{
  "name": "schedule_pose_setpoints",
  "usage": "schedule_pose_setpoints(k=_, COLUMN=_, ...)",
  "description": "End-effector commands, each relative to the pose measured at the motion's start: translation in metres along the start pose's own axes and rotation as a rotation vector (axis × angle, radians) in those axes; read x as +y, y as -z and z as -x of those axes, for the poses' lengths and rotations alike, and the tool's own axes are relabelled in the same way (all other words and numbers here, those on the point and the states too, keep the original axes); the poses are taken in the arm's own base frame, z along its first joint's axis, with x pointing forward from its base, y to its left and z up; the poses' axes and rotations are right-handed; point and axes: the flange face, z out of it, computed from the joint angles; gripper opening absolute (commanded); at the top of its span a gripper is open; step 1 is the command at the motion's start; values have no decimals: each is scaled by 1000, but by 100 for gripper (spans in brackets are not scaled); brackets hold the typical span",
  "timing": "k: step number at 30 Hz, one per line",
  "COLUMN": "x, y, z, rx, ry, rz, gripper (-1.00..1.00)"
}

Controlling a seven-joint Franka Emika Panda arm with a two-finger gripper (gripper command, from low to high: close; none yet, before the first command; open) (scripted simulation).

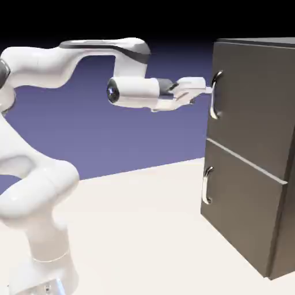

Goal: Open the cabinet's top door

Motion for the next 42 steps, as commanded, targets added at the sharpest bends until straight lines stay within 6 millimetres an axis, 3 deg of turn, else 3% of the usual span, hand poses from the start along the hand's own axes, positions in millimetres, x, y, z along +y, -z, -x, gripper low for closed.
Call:
schedule_pose_setpoints(k=1, x=3, y=-3, z=-3, rx=-11, ry=-46, rz=3, gripper=0)
schedule_pose_setpoints(k=10, x=24, y=-25, z=-32, rx=-91, ry=-400, rz=31, gripper=0)
schedule_pose_setpoints(k=15, x=24, y=-74, z=-28, rx=-91, ry=-400, rz=31, gripper=0)
schedule_pose_setpoints(k=16, x=24, y=-75, z=-28, rx=-91, ry=-400, rz=31, gripper=0)
schedule_pose_setpoints(k=17, x=24, y=-75, z=-28, rx=-91, ry=-400, rz=31, gripper=-100)
schedule_pose_setpoints(k=23, x=12, y=-47, z=-24, rx=-45, ry=-397, rz=106, gripper=-100)
schedule_pose_setpoints(k=37, x=0, y=-29, z=-22, rx=-8, ry=-394, rz=158, gripper=-100)
schedule_pose_setpoints(k=42, x=-13, y=-10, z=-19, rx=30, ry=-389, rz=214, gripper=-100)
